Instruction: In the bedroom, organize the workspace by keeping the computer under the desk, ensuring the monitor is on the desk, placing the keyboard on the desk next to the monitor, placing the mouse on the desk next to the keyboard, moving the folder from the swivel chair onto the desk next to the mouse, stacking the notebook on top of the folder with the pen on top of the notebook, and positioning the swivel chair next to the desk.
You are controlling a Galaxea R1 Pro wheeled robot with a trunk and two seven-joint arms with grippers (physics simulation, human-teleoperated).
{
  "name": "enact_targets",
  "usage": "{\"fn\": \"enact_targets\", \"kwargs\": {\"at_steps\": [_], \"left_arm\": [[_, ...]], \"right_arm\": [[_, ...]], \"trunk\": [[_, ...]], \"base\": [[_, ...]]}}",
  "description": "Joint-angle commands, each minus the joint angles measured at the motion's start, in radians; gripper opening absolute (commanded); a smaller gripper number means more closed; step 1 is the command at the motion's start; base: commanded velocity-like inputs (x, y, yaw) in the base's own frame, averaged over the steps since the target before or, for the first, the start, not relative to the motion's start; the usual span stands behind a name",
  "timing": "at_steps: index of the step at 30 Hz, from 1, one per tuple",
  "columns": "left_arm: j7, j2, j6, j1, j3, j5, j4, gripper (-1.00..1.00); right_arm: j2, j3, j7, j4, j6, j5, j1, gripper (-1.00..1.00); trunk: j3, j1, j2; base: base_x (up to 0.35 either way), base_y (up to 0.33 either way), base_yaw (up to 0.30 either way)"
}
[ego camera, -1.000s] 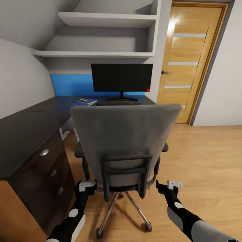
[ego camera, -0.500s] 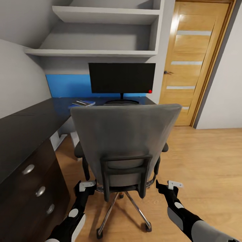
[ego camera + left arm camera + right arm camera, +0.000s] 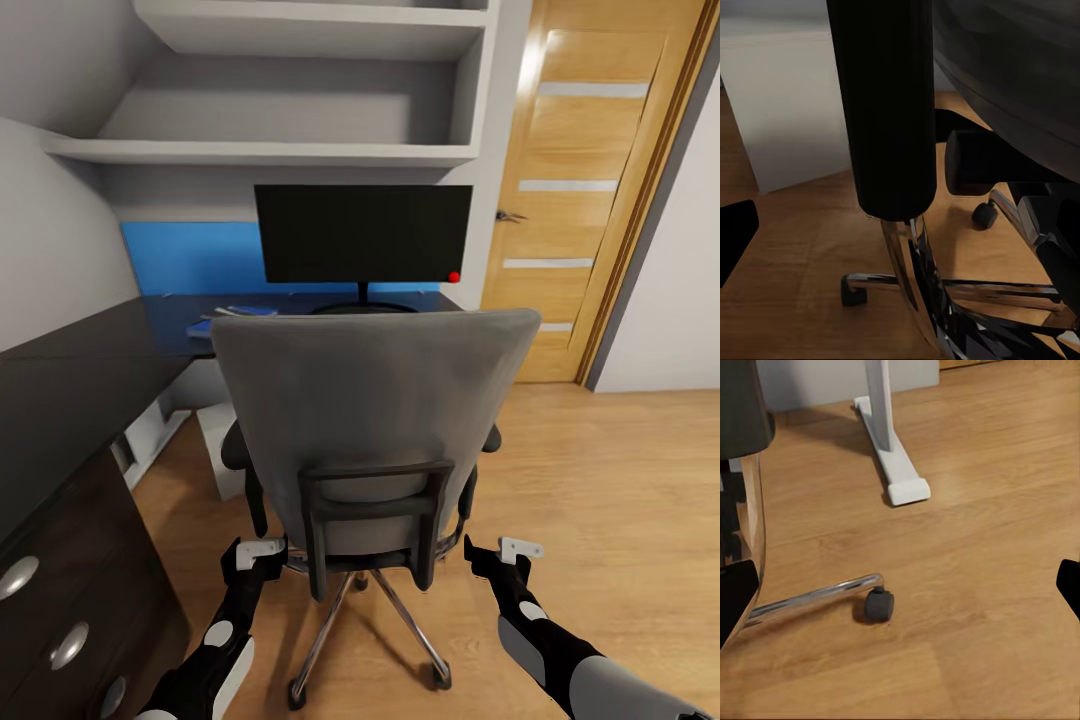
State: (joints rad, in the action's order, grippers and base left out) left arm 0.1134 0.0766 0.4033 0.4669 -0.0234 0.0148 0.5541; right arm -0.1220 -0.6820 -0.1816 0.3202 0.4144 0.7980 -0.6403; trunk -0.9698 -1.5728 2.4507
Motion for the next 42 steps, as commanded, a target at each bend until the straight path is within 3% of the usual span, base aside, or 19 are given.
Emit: {"fn": "enact_targets", "kwargs": {"at_steps": [1, 33, 42], "left_arm": [[0.006, 0.000, 0.003, 0.001, -0.003, 0.001, 0.000, 1.00], [0.006, -0.001, 0.004, 0.001, -0.003, 0.001, 0.000, 1.00], [0.005, -0.003, 0.006, 0.001, -0.003, 0.001, 0.000, 1.00]], "right_arm": [[-0.001, -0.010, -0.006, 0.002, 0.001, 0.001, -0.001, 1.00], [-0.001, -0.010, -0.006, 0.002, 0.002, 0.001, -0.001, 1.00], [-0.001, -0.010, -0.006, 0.002, 0.002, 0.001, -0.001, 1.00]], "trunk": [[-0.001, 0.000, 0.000], [-0.001, 0.000, 0.000], [-0.001, 0.000, 0.000]], "base": [[0.322, 0.000, 0.000], [0.320, 0.000, 0.000], [-0.101, 0.000, 0.000]]}}
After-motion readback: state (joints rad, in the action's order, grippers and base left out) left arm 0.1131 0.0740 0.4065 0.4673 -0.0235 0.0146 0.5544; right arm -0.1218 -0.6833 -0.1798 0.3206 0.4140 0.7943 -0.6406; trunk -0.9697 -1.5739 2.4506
